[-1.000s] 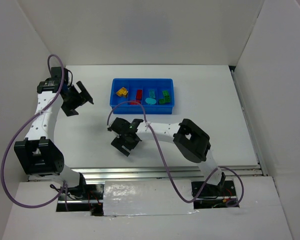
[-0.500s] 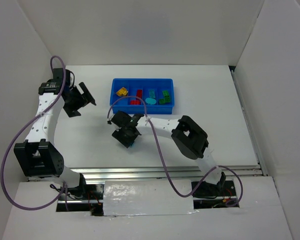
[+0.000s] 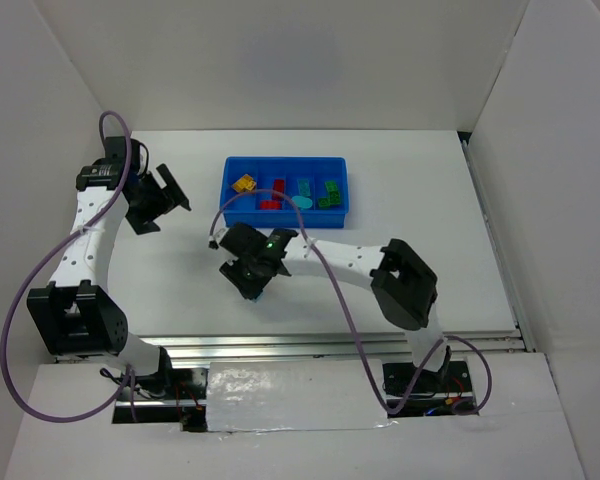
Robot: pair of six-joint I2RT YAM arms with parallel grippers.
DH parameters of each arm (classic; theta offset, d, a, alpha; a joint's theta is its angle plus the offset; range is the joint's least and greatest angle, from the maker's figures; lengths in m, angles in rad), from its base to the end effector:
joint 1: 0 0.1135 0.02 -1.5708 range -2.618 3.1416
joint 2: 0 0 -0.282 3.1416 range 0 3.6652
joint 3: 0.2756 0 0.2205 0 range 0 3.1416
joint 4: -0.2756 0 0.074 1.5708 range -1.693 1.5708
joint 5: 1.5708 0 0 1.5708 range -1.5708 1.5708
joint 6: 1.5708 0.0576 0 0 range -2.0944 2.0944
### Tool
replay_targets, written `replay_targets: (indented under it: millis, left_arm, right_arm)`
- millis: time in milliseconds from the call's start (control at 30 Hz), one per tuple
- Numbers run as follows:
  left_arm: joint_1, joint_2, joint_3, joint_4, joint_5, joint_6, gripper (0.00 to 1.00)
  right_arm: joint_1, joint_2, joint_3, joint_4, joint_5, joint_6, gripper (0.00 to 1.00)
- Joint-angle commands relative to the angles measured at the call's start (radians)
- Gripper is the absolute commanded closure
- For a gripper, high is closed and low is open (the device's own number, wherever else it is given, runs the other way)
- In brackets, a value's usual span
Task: Sort the legos into containers by color
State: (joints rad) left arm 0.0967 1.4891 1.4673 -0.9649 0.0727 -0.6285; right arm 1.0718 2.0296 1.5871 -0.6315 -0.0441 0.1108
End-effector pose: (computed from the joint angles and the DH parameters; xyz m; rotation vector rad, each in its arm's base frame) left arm 0.2820 0.0231 0.3403 -0.8891 2.4233 -0.2945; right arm 0.2012 0.3744 0.2141 -1.2709 2.4053 0.4344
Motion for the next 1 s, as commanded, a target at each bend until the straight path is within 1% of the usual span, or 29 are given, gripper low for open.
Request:
replay_targets:
  millis: [0, 67, 133, 167, 200, 233, 267, 300, 333, 367, 400, 433, 500, 567, 633, 700, 833, 900, 933, 967]
  left_arm:
    - [-0.002, -0.030, 0.021, 0.017, -0.024, 0.015, 0.01]
    - [-0.002, -0.024, 0.028, 0.018, -0.027, 0.013, 0.00]
    - [-0.002, -0.021, 0.033, 0.020, -0.025, 0.012, 0.00]
    - [-0.002, -0.018, 0.037, 0.022, -0.022, 0.012, 0.01]
    - [-0.002, -0.018, 0.037, 0.025, -0.016, 0.012, 0.00]
    - [-0.002, -0.016, 0.036, 0.032, -0.008, 0.012, 0.00]
    - [-0.002, -0.015, 0.031, 0.037, 0.002, 0.015, 0.00]
    - [-0.002, -0.013, 0.030, 0.043, 0.013, 0.016, 0.00]
    - [-0.002, -0.015, 0.027, 0.048, 0.027, 0.016, 0.00]
    - [-0.002, -0.016, 0.019, 0.060, 0.033, 0.022, 0.01]
    - [-0.003, -0.018, 0.015, 0.061, 0.036, 0.026, 0.01]
    - [-0.005, -0.024, 0.004, 0.063, 0.036, 0.030, 0.01]
    - [-0.012, -0.032, -0.011, 0.066, 0.033, 0.033, 0.00]
    - [-0.021, -0.050, -0.041, 0.069, 0.033, 0.035, 0.01]
    - [-0.031, -0.065, -0.071, 0.081, 0.035, 0.033, 0.00]
    - [-0.035, -0.072, -0.085, 0.089, 0.036, 0.035, 0.00]
    - [-0.040, -0.061, -0.075, 0.088, 0.038, 0.036, 0.01]
    - [-0.046, -0.055, -0.062, 0.088, 0.039, 0.036, 0.01]
    - [-0.051, -0.052, -0.053, 0.088, 0.039, 0.036, 0.01]
    - [-0.051, -0.052, -0.050, 0.089, 0.044, 0.038, 0.00]
  right_arm:
    - [-0.015, -0.169, 0.022, -0.002, 0.007, 0.093, 1.00]
    - [-0.054, -0.201, 0.056, -0.022, 0.035, 0.136, 1.00]
    - [-0.111, -0.207, 0.109, -0.042, 0.023, 0.158, 1.00]
    - [-0.177, -0.204, 0.128, -0.043, 0.024, 0.183, 1.00]
    - [-0.212, -0.197, 0.148, -0.043, 0.032, 0.199, 1.00]
    - [-0.248, -0.165, 0.207, -0.056, 0.042, 0.220, 1.00]
    - [-0.306, -0.139, 0.250, -0.072, 0.109, 0.230, 1.00]
    - [-0.334, -0.061, 0.307, -0.094, 0.142, 0.237, 1.00]
    - [-0.355, -0.011, 0.436, -0.152, 0.173, 0.240, 1.00]
    - [-0.374, 0.039, 0.511, -0.190, 0.203, 0.248, 1.00]
    - [-0.410, 0.143, 0.654, -0.220, 0.257, 0.250, 1.00]
    - [-0.423, 0.191, 0.718, -0.267, 0.271, 0.248, 1.00]
    - [-0.466, 0.274, 0.807, -0.281, 0.296, 0.245, 1.00]
    - [-0.495, 0.287, 0.791, -0.240, 0.293, 0.253, 1.00]
    - [-0.532, 0.271, 0.714, -0.171, 0.267, 0.270, 1.00]
    - [-0.549, 0.261, 0.670, -0.142, 0.241, 0.285, 1.00]
    - [-0.562, 0.287, 0.680, -0.137, 0.199, 0.291, 0.98]
    - [-0.564, 0.293, 0.680, -0.140, 0.185, 0.293, 0.77]
    - [-0.562, 0.293, 0.674, -0.137, 0.178, 0.294, 0.52]
    - [-0.561, 0.284, 0.660, -0.131, 0.171, 0.294, 0.44]
